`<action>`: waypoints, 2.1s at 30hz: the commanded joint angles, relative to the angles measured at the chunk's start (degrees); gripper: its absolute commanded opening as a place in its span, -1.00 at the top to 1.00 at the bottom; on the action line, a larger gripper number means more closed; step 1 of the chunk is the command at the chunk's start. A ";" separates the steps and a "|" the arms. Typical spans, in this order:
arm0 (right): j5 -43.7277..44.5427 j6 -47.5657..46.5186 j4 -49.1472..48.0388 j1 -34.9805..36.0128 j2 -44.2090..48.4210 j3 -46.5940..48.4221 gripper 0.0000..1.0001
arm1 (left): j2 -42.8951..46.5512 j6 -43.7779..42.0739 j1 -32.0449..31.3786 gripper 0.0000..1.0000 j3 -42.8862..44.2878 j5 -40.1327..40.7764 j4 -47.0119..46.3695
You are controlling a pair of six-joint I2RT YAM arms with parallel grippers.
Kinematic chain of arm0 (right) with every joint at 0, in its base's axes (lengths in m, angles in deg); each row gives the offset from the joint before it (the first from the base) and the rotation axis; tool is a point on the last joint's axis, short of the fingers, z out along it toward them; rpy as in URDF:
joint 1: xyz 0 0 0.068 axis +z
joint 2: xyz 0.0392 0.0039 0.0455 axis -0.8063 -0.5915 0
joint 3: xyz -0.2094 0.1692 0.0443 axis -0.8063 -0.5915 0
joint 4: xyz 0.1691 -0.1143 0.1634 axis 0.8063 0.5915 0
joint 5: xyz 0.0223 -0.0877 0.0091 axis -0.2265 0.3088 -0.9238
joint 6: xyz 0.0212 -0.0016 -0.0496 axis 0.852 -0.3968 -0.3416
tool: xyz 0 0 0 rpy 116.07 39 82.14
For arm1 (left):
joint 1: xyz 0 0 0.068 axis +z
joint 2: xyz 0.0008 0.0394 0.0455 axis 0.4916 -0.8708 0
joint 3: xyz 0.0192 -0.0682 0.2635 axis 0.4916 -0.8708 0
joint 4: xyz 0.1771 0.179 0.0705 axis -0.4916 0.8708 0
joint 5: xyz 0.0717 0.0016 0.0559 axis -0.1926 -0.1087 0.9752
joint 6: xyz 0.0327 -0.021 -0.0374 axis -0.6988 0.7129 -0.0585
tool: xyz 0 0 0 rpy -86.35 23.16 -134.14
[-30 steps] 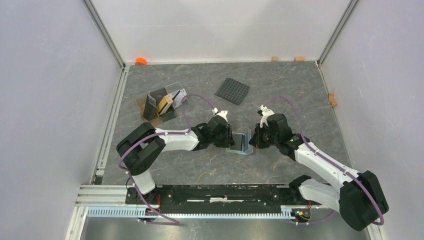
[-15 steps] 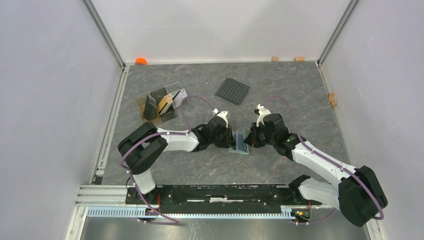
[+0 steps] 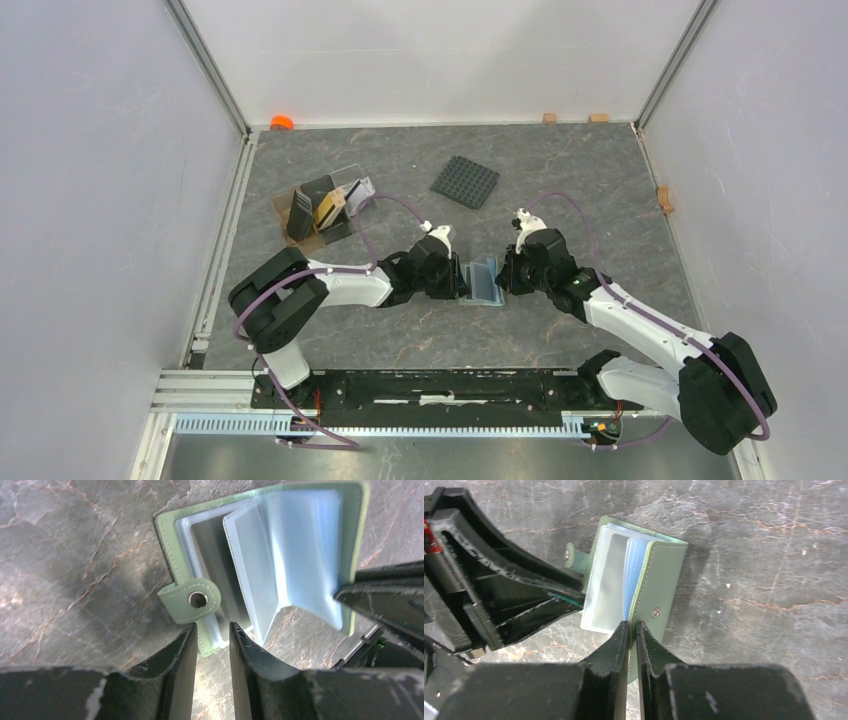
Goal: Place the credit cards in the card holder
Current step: Turn over the card slot in the card holder.
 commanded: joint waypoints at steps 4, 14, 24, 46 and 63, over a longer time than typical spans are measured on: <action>7.79 -1.40 3.28 -0.02 1.50 -0.73 0.71 | 7.42 0.27 -0.24 0.16 -1.30 2.43 4.85; 14.38 -2.09 6.68 -0.05 3.25 -0.67 0.49 | 5.12 -3.86 -0.33 -0.24 5.90 -1.26 7.26; 19.22 -5.08 11.44 -1.96 5.65 1.26 -0.14 | -1.43 -8.64 -0.77 -0.37 10.06 6.16 16.65; -11.92 0.16 -7.72 -3.84 4.35 -3.14 0.11 | -1.90 -7.67 0.37 -0.37 11.36 3.49 14.51; -10.55 5.33 -19.44 -3.49 -9.30 -9.44 0.24 | -5.13 -6.35 1.16 0.06 9.36 -2.15 9.28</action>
